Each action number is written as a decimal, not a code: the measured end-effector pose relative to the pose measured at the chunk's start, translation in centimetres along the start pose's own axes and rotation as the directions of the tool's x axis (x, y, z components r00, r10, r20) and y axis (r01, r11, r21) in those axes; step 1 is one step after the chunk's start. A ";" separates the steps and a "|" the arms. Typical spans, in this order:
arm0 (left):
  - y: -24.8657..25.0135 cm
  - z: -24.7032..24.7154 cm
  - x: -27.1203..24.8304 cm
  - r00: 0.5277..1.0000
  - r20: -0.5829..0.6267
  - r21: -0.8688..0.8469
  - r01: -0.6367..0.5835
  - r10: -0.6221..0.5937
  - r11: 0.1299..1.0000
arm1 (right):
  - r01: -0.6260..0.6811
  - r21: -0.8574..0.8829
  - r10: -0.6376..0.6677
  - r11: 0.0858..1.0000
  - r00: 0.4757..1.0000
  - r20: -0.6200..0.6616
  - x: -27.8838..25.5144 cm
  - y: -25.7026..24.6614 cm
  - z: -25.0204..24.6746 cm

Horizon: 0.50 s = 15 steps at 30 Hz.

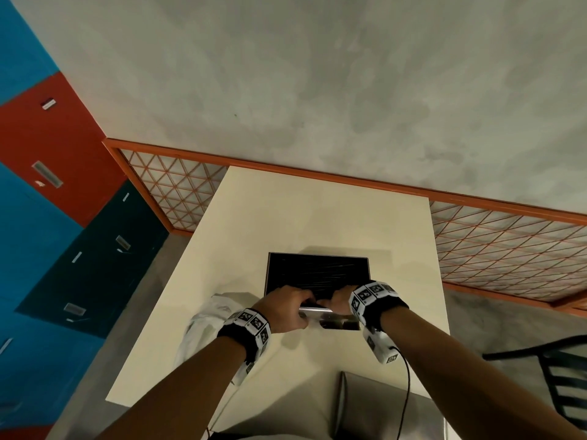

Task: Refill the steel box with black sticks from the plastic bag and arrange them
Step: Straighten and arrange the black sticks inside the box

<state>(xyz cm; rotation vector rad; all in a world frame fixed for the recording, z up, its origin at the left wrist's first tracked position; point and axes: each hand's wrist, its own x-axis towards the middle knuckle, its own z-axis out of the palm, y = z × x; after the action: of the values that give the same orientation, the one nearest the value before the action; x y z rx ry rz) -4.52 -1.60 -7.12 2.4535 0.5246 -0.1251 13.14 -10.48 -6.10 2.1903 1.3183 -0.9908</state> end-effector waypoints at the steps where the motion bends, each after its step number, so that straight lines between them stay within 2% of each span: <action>1: 0.0 0.0 0.0 1.000 -0.012 -0.015 -0.011 0.011 1.000 | 0.002 0.007 -0.002 1.000 1.000 -0.006 0.3 0.3 0.1; 6: 0.0 -0.2 -0.6 0.990 -0.132 -0.200 -0.082 0.056 0.976 | 0.004 0.034 -0.005 0.999 1.000 0.017 0.8 0.5 0.3; 8: -0.2 -0.3 -0.6 0.979 -0.205 -0.345 -0.071 -0.001 0.936 | 0.004 0.039 -0.004 0.999 1.000 0.015 0.8 0.2 0.2; 11: -0.2 -0.7 -0.2 0.946 -0.279 -0.541 -0.014 -0.164 0.841 | -0.033 0.050 0.032 0.998 0.999 0.024 1.1 -0.1 0.3; 13: -0.2 -0.9 0.3 0.935 -0.271 -0.591 0.026 -0.228 0.806 | -0.044 0.070 0.042 0.997 0.999 0.031 1.4 -0.1 0.4; 15: -0.2 -1.2 0.7 0.943 -0.237 -0.593 0.051 -0.235 0.804 | -0.038 0.091 0.037 0.995 0.999 0.015 1.9 0.2 0.6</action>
<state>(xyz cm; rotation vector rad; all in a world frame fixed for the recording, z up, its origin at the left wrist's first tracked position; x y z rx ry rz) -3.98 -0.49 -6.48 1.8282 0.7570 0.3154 13.69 -9.80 -7.92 2.2632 1.2438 -1.0696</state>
